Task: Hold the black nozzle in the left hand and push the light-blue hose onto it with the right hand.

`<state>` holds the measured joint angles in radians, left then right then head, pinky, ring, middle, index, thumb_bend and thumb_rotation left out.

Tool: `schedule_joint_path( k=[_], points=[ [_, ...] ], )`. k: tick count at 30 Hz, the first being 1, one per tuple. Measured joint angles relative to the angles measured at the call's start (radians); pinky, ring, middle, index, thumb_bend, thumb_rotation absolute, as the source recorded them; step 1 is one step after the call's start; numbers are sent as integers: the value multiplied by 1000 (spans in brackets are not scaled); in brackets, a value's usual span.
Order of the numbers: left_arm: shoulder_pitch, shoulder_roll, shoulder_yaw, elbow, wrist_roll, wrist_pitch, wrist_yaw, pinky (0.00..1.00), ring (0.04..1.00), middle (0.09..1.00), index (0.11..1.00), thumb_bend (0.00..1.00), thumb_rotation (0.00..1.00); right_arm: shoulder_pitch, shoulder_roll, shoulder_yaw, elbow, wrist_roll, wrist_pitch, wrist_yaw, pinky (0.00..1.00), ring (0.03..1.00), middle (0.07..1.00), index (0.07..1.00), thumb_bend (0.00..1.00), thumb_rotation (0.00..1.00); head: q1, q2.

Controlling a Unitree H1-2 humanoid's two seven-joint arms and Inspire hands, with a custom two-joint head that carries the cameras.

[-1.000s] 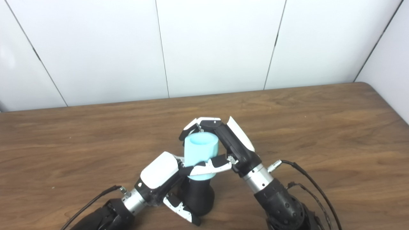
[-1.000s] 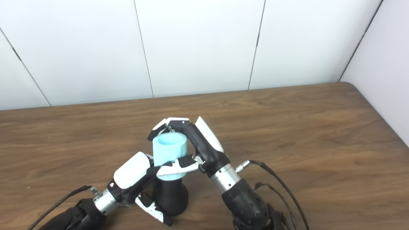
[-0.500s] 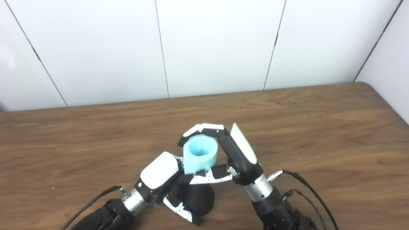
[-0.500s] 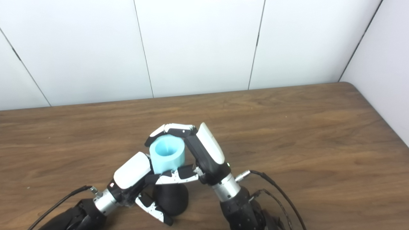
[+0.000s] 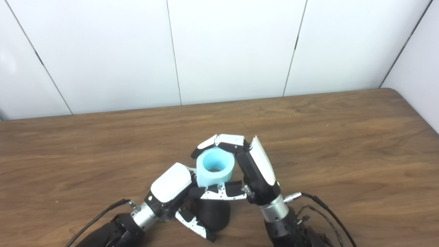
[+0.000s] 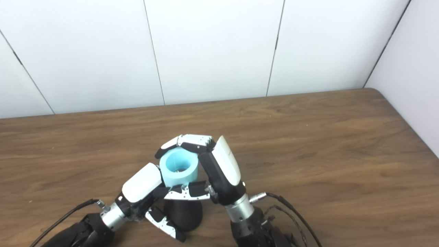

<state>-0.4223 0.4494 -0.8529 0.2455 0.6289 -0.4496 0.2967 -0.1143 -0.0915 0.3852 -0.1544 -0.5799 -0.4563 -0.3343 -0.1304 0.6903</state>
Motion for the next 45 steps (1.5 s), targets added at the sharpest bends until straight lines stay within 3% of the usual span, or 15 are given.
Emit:
schedule_joint_path(
  k=[6, 11, 12, 16, 18, 25, 30, 39, 45],
  points=[
    [0, 0, 0, 0, 0, 0, 0, 417, 517, 498, 470, 521, 0, 4, 7, -11, 1, 24, 1, 20, 314, 392, 514, 525, 512, 0, 2, -3],
    [0, 0, 0, 0, 0, 0, 0, 419, 523, 499, 469, 521, 0, 12, 16, -24, -1, 64, 17, 54, 218, 350, 476, 564, 504, 0, 3, 0],
    [0, 0, 0, 0, 0, 0, 0, 418, 523, 499, 469, 521, 0, 15, 17, -26, -5, 72, 20, 64, 206, 406, 451, 549, 509, 0, 3, 0],
    [0, 0, 0, 0, 0, 0, 0, 416, 526, 499, 469, 521, 0, 21, 18, -34, -12, 101, 27, 94, 297, 402, 471, 524, 513, 4, 2, 0],
    [0, 0, -1, 0, 0, 0, 0, 415, 526, 500, 469, 521, 0, 21, 18, -37, -16, 108, 31, 107, 357, 462, 534, 496, 497, 119, 2, 0],
    [0, 0, -2, 0, 0, 0, 0, 413, 519, 498, 470, 520, 0, 23, 17, -43, -44, 121, 69, 160, 349, 456, 562, 489, 491, 146, 2, 0],
    [0, 0, -2, 0, 0, 0, 1, 417, 517, 497, 471, 520, 0, 28, 17, -46, -72, 157, 113, 210, 353, 452, 537, 488, 488, 149, 2, 0],
    [0, 0, -2, 0, 0, 0, 1, 417, 511, 496, 474, 520, 0, 31, 12, -47, -136, 255, 257, 327, 360, 450, 518, 486, 484, 154, 3, 0],
    [-1, 0, -3, 1, 0, 0, 1, 419, 513, 498, 471, 520, 0, 32, 9, -51, -166, 310, 338, 379, 415, 501, 538, 486, 482, 154, 2, -3]
  ],
)
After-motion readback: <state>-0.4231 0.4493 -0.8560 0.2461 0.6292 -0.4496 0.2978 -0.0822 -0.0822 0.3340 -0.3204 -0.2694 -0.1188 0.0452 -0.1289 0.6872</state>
